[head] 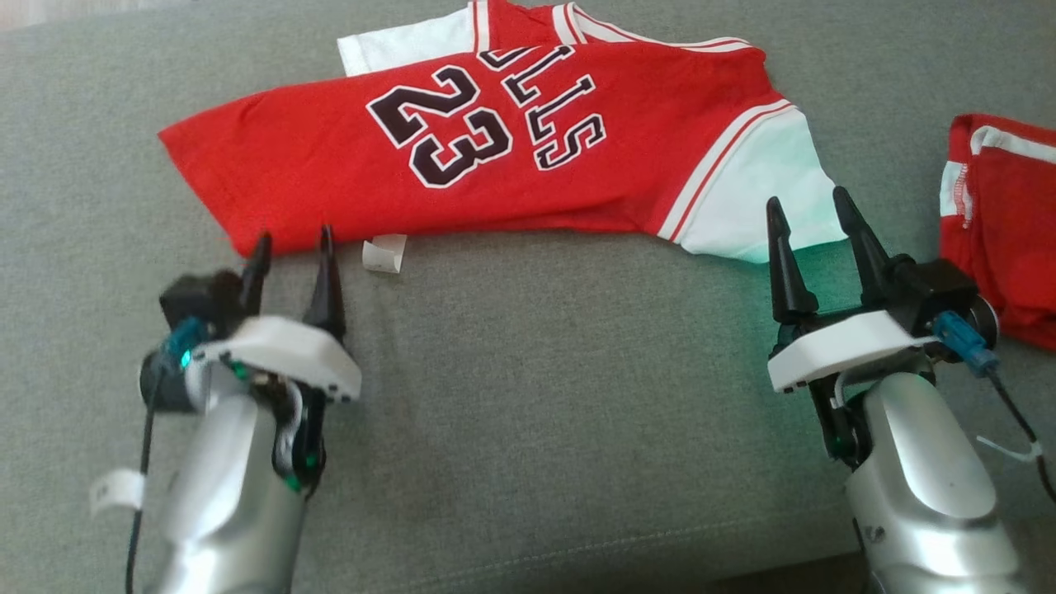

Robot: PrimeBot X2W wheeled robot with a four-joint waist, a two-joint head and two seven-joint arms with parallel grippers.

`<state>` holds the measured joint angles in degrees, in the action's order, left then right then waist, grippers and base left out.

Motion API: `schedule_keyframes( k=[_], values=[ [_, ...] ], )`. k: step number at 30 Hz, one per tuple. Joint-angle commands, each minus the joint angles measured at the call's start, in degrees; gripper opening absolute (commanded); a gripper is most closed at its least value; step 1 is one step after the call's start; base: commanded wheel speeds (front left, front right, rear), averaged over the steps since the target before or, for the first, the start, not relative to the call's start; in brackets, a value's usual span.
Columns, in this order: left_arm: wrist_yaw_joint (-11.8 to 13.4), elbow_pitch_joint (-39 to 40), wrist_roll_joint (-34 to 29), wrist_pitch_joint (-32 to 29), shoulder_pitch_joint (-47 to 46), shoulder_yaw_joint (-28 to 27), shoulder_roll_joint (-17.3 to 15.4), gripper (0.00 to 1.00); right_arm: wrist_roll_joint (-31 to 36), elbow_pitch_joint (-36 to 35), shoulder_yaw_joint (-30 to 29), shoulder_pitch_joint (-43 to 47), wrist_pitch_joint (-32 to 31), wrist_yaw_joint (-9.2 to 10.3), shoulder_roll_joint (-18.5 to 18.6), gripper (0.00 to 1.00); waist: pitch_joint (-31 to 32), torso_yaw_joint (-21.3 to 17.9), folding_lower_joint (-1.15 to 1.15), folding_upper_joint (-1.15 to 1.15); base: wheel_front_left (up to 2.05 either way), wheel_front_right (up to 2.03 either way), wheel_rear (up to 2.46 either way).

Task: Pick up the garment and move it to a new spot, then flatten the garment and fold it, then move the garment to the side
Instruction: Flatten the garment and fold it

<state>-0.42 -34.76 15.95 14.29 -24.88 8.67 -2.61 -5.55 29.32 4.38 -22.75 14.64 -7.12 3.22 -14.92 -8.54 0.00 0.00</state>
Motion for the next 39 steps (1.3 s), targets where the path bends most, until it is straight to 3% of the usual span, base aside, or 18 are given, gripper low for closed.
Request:
schedule_keyframes(
  k=[1,4,14,25,26,27,28,39],
  values=[
    [-0.2,2.8,-0.2,0.7,0.1,-1.5,-0.6,1.00,-0.4,-1.3,1.2,-0.3,0.4,-0.36,-0.3,1.00,0.2,0.1,0.00,0.00,0.00,0.00,0.00],
    [-0.2,3.6,0.5,0.7,1.5,-1.4,-0.4,1.00,-0.5,-1.3,1.4,-0.4,0.4,-0.36,-0.3,1.00,0.3,0.0,0.00,0.00,0.00,0.00,0.00],
    [0.7,3.4,7.8,0.7,1.6,6.7,-0.3,1.00,-0.4,-1.1,1.3,-0.8,0.4,-0.36,-0.3,1.00,-0.9,-0.7,0.00,0.00,0.00,0.00,0.00],
    [2.2,0.9,7.4,0.7,-1.0,8.8,-0.3,1.00,-0.6,-1.2,1.4,-1.3,0.4,-0.36,-0.3,1.00,-2.1,-1.9,0.00,0.00,0.00,0.00,0.00],
    [2.2,0.3,7.1,0.7,-1.2,8.8,-0.3,0.67,-0.6,-1.2,1.3,-1.3,0.4,-0.36,-0.3,1.00,-2.1,-1.9,0.00,0.00,0.00,0.00,0.00],
    [2.2,-0.1,6.9,0.7,-1.4,8.8,-0.3,0.18,-0.6,-1.2,1.2,-1.3,0.4,-0.36,-0.3,1.00,-2.1,-1.9,0.00,0.00,0.00,0.00,0.00],
    [2.2,-0.6,6.7,0.7,-1.5,8.7,-0.3,0.00,-0.5,-1.2,1.1,-1.3,0.4,-0.36,-0.3,1.00,-2.1,-1.9,0.00,0.00,0.00,0.00,0.00],
    [0.7,3.0,5.6,0.7,3.5,9.8,-0.3,0.00,-0.4,0.5,0.0,1.3,0.4,-0.36,-0.3,1.00,4.9,2.7,0.00,0.00,0.00,0.00,0.00]
  ],
)
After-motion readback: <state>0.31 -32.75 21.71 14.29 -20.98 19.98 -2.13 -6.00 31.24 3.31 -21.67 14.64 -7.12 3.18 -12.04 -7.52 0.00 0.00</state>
